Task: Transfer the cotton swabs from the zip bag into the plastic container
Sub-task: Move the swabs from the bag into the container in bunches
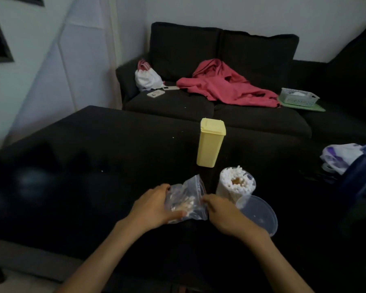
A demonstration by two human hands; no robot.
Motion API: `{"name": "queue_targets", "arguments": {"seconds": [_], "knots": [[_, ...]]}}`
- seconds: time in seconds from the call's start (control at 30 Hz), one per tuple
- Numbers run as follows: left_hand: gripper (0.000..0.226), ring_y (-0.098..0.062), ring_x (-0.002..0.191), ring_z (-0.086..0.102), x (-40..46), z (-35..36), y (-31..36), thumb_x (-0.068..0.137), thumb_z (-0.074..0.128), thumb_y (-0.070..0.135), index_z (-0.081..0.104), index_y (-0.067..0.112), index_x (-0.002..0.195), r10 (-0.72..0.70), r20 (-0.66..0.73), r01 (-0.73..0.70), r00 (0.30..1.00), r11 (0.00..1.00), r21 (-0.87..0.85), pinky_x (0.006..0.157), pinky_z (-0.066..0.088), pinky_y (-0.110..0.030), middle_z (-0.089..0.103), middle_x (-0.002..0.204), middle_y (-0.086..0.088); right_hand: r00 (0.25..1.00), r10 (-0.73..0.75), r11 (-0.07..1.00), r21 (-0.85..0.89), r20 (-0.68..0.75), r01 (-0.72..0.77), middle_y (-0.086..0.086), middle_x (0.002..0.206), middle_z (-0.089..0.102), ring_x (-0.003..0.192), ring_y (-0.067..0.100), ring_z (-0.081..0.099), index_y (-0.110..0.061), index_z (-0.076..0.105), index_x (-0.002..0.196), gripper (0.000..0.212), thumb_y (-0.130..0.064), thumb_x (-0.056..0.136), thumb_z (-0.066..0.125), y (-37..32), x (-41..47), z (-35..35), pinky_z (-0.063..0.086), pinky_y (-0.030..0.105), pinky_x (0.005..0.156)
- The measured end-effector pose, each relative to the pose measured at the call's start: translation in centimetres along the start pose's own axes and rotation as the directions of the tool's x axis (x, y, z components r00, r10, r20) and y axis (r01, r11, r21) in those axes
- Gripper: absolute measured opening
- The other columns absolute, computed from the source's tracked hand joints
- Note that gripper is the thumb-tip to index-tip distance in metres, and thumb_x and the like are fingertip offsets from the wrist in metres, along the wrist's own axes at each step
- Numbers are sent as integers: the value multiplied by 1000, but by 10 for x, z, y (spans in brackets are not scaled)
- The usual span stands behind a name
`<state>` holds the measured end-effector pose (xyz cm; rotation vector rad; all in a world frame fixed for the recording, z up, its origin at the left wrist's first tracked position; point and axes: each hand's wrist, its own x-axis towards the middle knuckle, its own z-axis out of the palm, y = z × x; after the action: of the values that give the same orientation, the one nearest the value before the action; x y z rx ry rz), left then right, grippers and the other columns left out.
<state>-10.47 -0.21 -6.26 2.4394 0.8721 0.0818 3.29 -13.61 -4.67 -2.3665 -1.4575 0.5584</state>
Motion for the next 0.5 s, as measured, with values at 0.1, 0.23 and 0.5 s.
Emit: {"name": "queue_targets", "arguments": {"seconds": [0.1, 0.23, 0.5], "knots": [[51, -14, 95, 61, 4, 10, -2, 75, 67, 57, 54, 27, 114, 22, 88, -30, 996, 996, 87, 79, 52, -34, 62, 109, 7, 999, -34, 999, 27, -1, 34, 2, 118, 62, 109, 16, 58, -14, 67, 115, 34, -3, 93, 43, -4, -3, 0, 40, 19, 86], [24, -15, 80, 60, 16, 8, -5, 78, 72, 38, 57, 21, 86, -34, 141, 35, 989, 999, -5, 65, 47, -30, 61, 87, 3, 986, 10, 994, 111, -167, 9, -4, 98, 69, 82, 5, 60, -21, 69, 108, 29, -8, 92, 49, 9, 6, 5, 49, 22, 80], [17, -7, 85, 63, 16, -2, -8, 80, 72, 9, 67, 16, 95, 19, 268, 111, 963, 881, -460, 76, 49, -18, 68, 91, 2, 995, 37, 957, 291, -94, -8, -5, 96, 61, 78, 8, 61, -20, 58, 125, 45, -17, 82, 71, 15, 5, -5, 53, 25, 79]]}}
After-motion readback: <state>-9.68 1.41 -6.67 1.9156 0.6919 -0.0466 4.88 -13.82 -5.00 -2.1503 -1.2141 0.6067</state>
